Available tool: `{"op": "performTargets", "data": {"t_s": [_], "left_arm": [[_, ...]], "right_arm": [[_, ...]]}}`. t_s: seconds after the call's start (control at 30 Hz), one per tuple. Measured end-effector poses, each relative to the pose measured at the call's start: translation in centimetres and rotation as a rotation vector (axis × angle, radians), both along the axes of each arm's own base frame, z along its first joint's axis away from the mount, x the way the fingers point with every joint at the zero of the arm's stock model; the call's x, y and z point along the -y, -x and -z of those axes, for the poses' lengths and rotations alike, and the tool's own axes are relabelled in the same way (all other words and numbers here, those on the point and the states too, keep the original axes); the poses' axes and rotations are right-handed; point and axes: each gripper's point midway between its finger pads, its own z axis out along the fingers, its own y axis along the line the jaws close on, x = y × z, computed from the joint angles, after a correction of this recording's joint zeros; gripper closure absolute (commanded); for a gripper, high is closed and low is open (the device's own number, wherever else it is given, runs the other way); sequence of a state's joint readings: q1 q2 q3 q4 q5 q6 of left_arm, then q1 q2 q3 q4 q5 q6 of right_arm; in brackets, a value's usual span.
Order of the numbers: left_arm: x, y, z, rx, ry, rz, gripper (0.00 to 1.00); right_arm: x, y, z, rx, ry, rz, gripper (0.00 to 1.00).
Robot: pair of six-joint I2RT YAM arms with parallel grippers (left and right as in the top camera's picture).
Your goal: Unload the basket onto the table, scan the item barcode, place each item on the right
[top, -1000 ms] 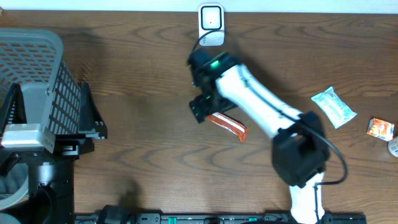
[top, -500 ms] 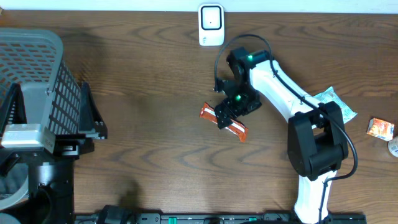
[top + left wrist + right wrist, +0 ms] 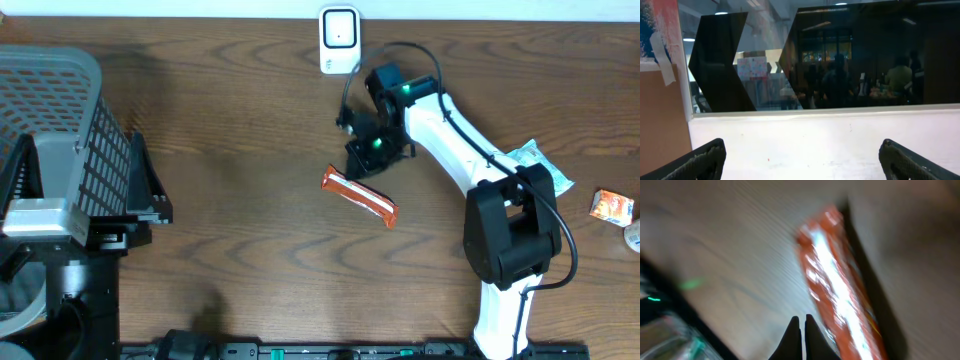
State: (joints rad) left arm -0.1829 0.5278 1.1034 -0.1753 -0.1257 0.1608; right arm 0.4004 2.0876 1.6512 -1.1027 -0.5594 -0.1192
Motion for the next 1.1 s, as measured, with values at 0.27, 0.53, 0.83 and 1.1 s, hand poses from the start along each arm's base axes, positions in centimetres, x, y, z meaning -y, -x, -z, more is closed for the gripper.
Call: {"op": "performTargets", "data": {"t_s": [0.27,0.53,0.83,1.1], "left_arm": [[0.0,0.0,0.0,0.0,0.0,0.0,0.02],[0.0,0.0,0.0,0.0,0.0,0.0,0.02],[0.0,0.0,0.0,0.0,0.0,0.0,0.02],[0.0,0.0,0.0,0.0,0.0,0.0,0.02]], "right_arm": [[-2.1,-0.3,1.0,-0.043,-0.117,0.046,0.99],[-1.0,1.1,6.7,-0.144,-0.039,0.117,0.99],[-0.4,2.3,7.4,-0.186,0.007,0.127,0.99],[0.0,1.4,3.1,-0.134,0.029,0.124,0.99]]}}
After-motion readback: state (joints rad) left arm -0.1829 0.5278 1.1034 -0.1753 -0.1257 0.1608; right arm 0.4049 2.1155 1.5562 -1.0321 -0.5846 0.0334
